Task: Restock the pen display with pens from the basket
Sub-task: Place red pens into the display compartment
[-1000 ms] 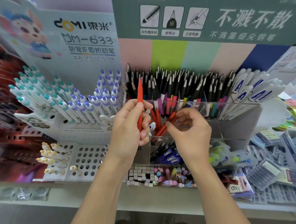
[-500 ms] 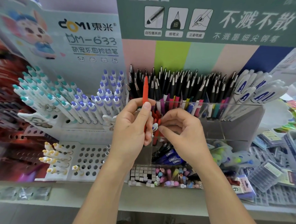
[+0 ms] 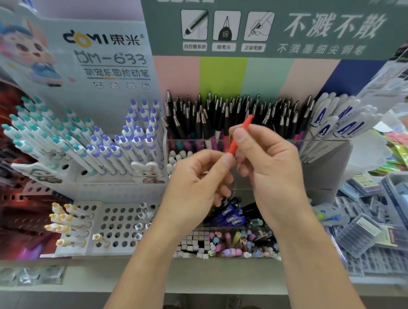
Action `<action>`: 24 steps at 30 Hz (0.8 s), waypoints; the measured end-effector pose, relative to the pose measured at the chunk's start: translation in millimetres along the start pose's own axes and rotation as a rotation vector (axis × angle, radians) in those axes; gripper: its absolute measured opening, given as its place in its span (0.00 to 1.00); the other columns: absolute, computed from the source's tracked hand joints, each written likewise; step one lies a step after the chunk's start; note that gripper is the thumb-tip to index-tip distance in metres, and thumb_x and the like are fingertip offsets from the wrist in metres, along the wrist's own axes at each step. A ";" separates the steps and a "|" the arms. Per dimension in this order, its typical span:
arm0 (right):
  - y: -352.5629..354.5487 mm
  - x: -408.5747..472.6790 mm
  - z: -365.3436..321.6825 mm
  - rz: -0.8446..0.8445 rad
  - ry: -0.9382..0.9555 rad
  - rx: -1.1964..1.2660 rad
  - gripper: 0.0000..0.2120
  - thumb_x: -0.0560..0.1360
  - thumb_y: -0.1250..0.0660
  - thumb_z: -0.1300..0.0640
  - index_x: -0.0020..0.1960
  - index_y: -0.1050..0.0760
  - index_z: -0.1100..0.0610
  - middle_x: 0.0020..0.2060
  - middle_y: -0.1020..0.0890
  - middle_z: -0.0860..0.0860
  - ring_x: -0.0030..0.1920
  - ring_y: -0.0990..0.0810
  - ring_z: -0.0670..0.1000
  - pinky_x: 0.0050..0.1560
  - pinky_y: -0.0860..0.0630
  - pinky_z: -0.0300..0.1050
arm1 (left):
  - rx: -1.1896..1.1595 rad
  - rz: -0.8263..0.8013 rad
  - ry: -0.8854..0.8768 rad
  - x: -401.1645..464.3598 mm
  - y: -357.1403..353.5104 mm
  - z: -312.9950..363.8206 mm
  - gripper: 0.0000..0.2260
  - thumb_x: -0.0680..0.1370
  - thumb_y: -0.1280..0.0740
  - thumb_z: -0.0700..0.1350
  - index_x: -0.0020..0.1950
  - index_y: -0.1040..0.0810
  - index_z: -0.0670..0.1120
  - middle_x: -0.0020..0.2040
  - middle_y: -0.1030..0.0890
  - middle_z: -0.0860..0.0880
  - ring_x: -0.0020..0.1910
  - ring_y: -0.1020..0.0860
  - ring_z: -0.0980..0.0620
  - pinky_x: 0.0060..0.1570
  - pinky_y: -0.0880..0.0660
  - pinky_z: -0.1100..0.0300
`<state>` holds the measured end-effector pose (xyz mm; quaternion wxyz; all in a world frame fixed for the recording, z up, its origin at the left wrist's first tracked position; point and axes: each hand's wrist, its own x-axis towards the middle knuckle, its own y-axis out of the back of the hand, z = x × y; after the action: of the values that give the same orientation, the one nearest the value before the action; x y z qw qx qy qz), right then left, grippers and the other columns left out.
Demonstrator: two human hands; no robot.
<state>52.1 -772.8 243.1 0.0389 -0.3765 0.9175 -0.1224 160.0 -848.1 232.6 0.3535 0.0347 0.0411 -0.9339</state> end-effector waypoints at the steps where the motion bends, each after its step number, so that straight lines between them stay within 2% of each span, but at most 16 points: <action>1: 3.9 1.9 -0.1 0.053 0.022 0.047 0.08 0.76 0.31 0.55 0.50 0.18 0.59 0.33 0.22 0.49 0.33 0.26 0.45 0.31 0.29 0.37 | -0.001 0.031 -0.001 0.4 2.3 0.9 0.10 0.80 0.36 0.49 0.52 0.18 0.44 0.38 0.18 0.49 0.34 0.20 0.51 0.30 0.23 0.61; 4: 21.6 9.3 3.5 0.218 0.118 0.037 0.07 0.81 0.35 0.59 0.51 0.18 0.58 0.37 0.19 0.51 0.36 0.23 0.48 0.34 0.25 0.39 | -0.074 0.156 0.008 3.1 13.5 3.7 0.10 0.82 0.37 0.48 0.55 0.18 0.46 0.46 0.15 0.47 0.45 0.16 0.50 0.40 0.18 0.59; 7: 29.3 10.4 13.6 0.205 0.151 -0.134 0.08 0.83 0.37 0.61 0.53 0.19 0.58 0.39 0.18 0.52 0.38 0.21 0.49 0.36 0.22 0.40 | -0.203 0.251 -0.001 5.3 22.8 7.4 0.10 0.83 0.39 0.46 0.53 0.19 0.46 0.47 0.15 0.45 0.48 0.16 0.48 0.44 0.18 0.58; 9: 29.9 7.7 18.4 0.199 0.134 -0.150 0.08 0.83 0.37 0.62 0.52 0.19 0.58 0.39 0.18 0.52 0.38 0.20 0.48 0.36 0.21 0.40 | -0.209 0.293 -0.020 5.4 26.0 7.6 0.10 0.84 0.40 0.45 0.52 0.19 0.46 0.47 0.15 0.45 0.50 0.16 0.46 0.46 0.19 0.56; 11: 32.5 7.4 19.1 0.194 0.145 -0.219 0.07 0.83 0.37 0.61 0.51 0.20 0.57 0.38 0.18 0.51 0.38 0.20 0.48 0.35 0.21 0.40 | -0.197 0.315 -0.042 4.9 27.8 7.1 0.10 0.84 0.40 0.44 0.51 0.19 0.46 0.47 0.15 0.46 0.49 0.16 0.46 0.45 0.20 0.56; 14: 34.3 9.5 20.7 0.049 0.146 -0.478 0.06 0.81 0.34 0.60 0.49 0.18 0.54 0.38 0.17 0.51 0.38 0.20 0.48 0.35 0.22 0.42 | -0.202 0.325 -0.056 3.9 28.3 6.8 0.11 0.84 0.40 0.44 0.49 0.19 0.45 0.43 0.16 0.47 0.44 0.18 0.49 0.42 0.22 0.57; 16: 29.8 7.2 26.0 -0.027 0.132 -0.587 0.05 0.80 0.31 0.59 0.48 0.18 0.51 0.38 0.17 0.47 0.40 0.19 0.47 0.39 0.22 0.41 | -0.203 0.321 -0.057 3.3 28.3 7.3 0.11 0.84 0.41 0.45 0.48 0.20 0.46 0.41 0.17 0.48 0.42 0.19 0.50 0.41 0.22 0.58; 21: 19.1 1.3 46.5 -0.076 0.115 -0.749 0.04 0.77 0.28 0.60 0.49 0.17 0.51 0.38 0.17 0.44 0.40 0.20 0.44 0.42 0.24 0.35 | -0.199 0.295 -0.065 1.7 29.0 7.3 0.12 0.84 0.41 0.44 0.47 0.20 0.45 0.39 0.18 0.47 0.40 0.20 0.50 0.39 0.22 0.60; 24: 14.2 -0.8 53.1 -0.073 0.090 -0.766 0.07 0.76 0.26 0.60 0.50 0.17 0.49 0.39 0.16 0.42 0.43 0.19 0.41 0.45 0.25 0.30 | -0.200 0.269 -0.064 0.5 28.5 6.7 0.11 0.84 0.40 0.44 0.47 0.20 0.45 0.39 0.19 0.47 0.39 0.20 0.51 0.38 0.23 0.61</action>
<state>51.7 -772.9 188.2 -0.1490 -0.3903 0.8837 0.2113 178.3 -870.4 237.6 0.4781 -0.0252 0.1173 -0.8701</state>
